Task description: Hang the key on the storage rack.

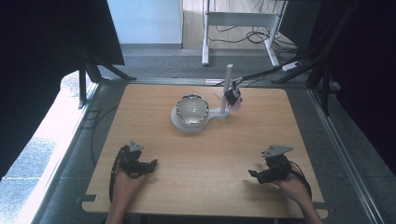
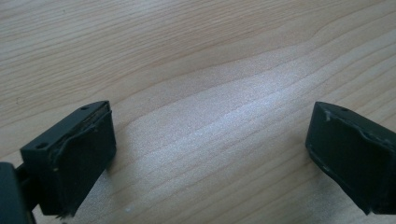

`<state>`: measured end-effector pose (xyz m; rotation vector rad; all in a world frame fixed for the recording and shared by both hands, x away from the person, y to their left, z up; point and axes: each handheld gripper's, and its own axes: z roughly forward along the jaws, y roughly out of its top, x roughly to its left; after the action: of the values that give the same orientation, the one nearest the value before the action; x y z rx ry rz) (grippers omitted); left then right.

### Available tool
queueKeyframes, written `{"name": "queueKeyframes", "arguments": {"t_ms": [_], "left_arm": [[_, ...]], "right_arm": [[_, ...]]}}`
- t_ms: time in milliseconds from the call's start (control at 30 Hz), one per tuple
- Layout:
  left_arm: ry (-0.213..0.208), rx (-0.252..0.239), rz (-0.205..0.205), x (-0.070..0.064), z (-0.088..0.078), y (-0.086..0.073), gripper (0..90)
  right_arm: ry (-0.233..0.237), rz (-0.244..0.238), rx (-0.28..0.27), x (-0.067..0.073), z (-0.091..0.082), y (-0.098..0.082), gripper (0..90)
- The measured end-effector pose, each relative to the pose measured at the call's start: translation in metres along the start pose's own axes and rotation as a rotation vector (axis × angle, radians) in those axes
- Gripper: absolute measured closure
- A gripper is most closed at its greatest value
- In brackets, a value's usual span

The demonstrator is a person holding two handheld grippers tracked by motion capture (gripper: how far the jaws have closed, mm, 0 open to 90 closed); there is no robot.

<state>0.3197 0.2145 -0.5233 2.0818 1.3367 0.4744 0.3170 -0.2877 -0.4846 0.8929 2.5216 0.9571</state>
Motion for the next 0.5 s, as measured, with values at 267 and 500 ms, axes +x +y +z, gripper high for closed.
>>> {"name": "queueKeyframes", "arguments": {"t_ms": [267, 500], "left_arm": [[0.0, 0.0, 0.0, 0.0, 0.0, 0.0, 1.5], [0.0, 0.0, 0.0, 0.0, 0.0, 0.0, 1.5]], "right_arm": [[0.004, 0.013, -0.011, 0.005, 0.014, -0.012, 6.3], [0.02, 0.054, -0.026, 0.007, 0.025, -0.021, 5.3]]}}
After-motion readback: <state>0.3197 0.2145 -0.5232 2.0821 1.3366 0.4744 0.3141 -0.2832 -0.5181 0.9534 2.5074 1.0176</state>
